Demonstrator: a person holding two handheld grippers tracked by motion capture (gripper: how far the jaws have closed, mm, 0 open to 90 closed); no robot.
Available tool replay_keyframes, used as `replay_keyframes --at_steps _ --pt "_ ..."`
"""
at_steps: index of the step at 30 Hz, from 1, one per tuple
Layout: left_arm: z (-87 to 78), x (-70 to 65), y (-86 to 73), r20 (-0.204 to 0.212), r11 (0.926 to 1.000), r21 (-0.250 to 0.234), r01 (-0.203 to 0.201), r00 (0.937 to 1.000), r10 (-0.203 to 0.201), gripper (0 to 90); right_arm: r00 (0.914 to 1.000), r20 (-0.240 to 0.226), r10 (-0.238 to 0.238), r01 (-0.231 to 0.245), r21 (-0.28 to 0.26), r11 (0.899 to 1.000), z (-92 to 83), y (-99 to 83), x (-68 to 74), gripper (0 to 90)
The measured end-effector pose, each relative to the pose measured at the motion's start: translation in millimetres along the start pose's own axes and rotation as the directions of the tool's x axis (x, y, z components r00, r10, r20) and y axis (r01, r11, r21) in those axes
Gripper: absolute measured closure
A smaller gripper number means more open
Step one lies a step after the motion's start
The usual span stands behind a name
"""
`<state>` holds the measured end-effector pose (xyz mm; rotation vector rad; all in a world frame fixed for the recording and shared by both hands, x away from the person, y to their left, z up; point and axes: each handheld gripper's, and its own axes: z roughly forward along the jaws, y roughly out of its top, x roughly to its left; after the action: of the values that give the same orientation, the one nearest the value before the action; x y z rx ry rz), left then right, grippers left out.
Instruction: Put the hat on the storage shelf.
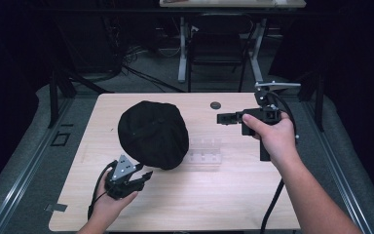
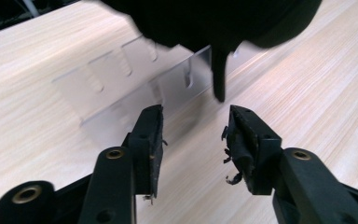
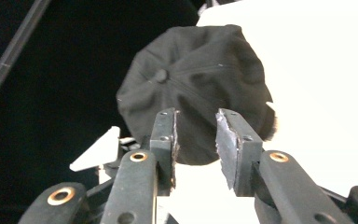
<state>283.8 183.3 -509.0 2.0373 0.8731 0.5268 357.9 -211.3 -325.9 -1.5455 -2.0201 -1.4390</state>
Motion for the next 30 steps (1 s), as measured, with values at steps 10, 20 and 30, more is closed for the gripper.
replay_keyframes --at_steps 10,20,30 --pt "-5.0 27.1 -31.8 -0.052 0.9955 -0.023 0.092 0.9942 -0.094 48.8 0.9774 0.181 -0.109 0.108 0.015 0.994 -2.0 -10.7 -4.2 58.4" --pt "0.8 38.2 -43.4 -0.071 0.9914 0.01 0.131 0.989 -0.13 48.7 0.9445 0.283 -0.167 0.156 0.062 0.986 12.2 -26.5 -17.5 52.6" --pt "3.5 39.5 -46.3 -0.067 0.9906 0.019 0.136 0.9887 -0.134 48.4 0.9103 0.354 -0.215 0.198 0.084 0.977 13.4 -46.8 -30.5 50.9"
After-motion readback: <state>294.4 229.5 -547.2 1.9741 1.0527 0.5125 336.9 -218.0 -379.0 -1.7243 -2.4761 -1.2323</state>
